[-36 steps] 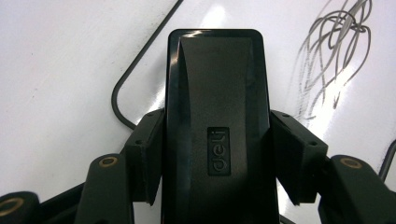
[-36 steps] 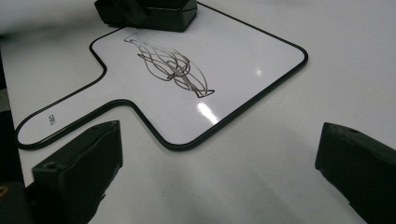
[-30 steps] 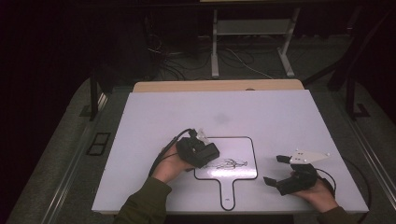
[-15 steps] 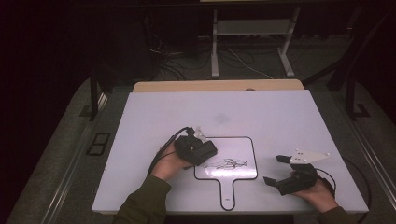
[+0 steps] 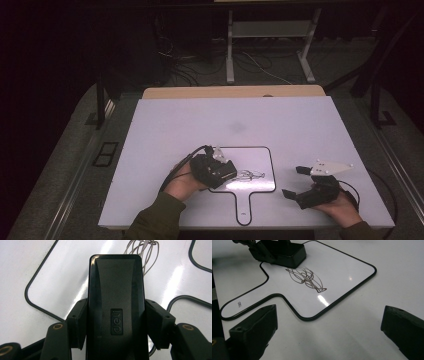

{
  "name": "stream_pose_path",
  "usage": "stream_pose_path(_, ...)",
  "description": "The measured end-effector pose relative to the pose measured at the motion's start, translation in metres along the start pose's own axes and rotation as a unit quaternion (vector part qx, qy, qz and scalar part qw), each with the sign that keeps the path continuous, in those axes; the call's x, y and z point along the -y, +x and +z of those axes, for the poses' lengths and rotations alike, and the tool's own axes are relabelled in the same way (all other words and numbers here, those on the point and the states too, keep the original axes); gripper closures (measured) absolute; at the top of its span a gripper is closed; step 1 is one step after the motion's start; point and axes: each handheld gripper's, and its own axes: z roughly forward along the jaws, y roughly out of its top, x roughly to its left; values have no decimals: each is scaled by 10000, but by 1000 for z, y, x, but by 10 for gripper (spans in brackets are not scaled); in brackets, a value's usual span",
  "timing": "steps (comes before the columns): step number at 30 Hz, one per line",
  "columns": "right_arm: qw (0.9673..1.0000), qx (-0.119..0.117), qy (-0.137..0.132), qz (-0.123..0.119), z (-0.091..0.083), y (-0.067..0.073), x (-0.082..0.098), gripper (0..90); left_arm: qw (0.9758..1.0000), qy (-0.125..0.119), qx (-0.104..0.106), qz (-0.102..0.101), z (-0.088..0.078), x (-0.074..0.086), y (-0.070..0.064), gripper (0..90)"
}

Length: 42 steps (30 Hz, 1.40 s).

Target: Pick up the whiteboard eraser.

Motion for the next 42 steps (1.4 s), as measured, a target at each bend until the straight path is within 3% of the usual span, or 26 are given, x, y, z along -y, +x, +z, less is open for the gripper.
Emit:
stream_pose_path(6,10000,4,5,2,0,0,0,0,9996,18,-247,-146,0,1,15,393)
stream_pose_path(9,10000,15,9,-17,0,0,0,0,9994,17,-266,-206,0,1,18,392)
stream_pose_path(13,10000,15,26,-20,1,0,0,0,9996,112,-235,-84,-1,0,13,392)
stream_pose_path(18,10000,25,15,-17,1,0,0,0,9999,67,-95,-1,-1,1,1,392)
stream_pose_path(21,10000,27,12,-20,1,0,0,0,9999,80,-102,-4,-2,1,3,392)
stream_pose_path(26,10000,27,10,-16,0,0,0,0,9993,108,-346,-96,-2,2,13,393)
stream_pose_path(30,10000,33,14,-31,0,0,0,0,9994,167,-310,-76,-4,3,12,392)
stream_pose_path(37,10000,28,20,-25,1,0,0,0,9999,78,-8,72,-1,-1,-4,392)
stream_pose_path(39,10000,26,33,-27,1,0,0,0,9999,105,-14,115,0,-2,-3,393)
stream_pose_path(42,10000,37,23,-24,0,0,0,0,9999,74,-129,18,0,-3,3,393)
